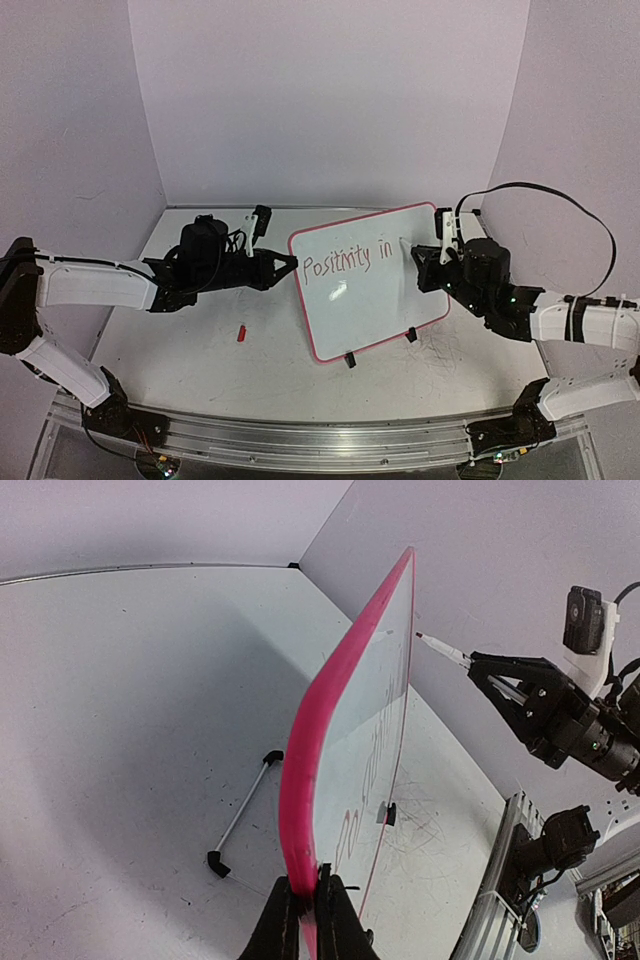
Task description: Write a sentence on the whiteboard
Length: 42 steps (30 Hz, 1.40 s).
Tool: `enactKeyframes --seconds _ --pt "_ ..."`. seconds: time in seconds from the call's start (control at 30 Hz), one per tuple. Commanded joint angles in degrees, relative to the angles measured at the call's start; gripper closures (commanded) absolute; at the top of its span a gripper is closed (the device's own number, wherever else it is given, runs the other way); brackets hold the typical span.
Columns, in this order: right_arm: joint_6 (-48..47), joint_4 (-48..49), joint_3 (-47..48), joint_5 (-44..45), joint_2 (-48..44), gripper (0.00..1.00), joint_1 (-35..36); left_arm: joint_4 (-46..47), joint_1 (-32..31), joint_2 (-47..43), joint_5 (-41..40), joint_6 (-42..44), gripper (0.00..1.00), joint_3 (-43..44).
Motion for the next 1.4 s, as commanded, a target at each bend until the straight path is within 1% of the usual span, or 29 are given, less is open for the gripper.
enactKeyframes --seconds 0.0,0.63,1.37 --pt "-0.6 3.6 1.2 -0.2 0.6 1.00 -0.2 -1.0 0.2 -0.4 -2.1 2.2 1.00 2.5" --pt "0.1 2.6 1.7 0.7 3.2 1.00 -0.2 -1.0 0.2 -0.5 -2.2 2.3 1.00 2.3" --pt "3.3 -1.8 -2.3 -1.2 0.3 1.00 -0.2 -1.0 0.2 -0.5 -2.1 2.4 1.00 2.5"
